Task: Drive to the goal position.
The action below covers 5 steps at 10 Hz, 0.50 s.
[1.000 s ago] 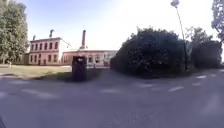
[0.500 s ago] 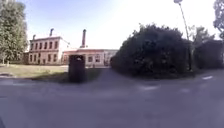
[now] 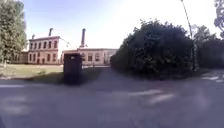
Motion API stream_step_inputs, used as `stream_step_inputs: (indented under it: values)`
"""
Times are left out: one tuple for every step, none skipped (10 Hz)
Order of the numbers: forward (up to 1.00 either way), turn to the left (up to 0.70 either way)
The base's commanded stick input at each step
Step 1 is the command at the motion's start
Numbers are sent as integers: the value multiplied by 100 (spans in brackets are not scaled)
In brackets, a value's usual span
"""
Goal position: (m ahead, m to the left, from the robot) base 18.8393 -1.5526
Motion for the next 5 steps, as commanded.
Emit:
stream_step_inputs:
  values:
    - [70, 0]
    - [70, 0]
    - [70, 0]
    - [70, 0]
    - [70, 0]
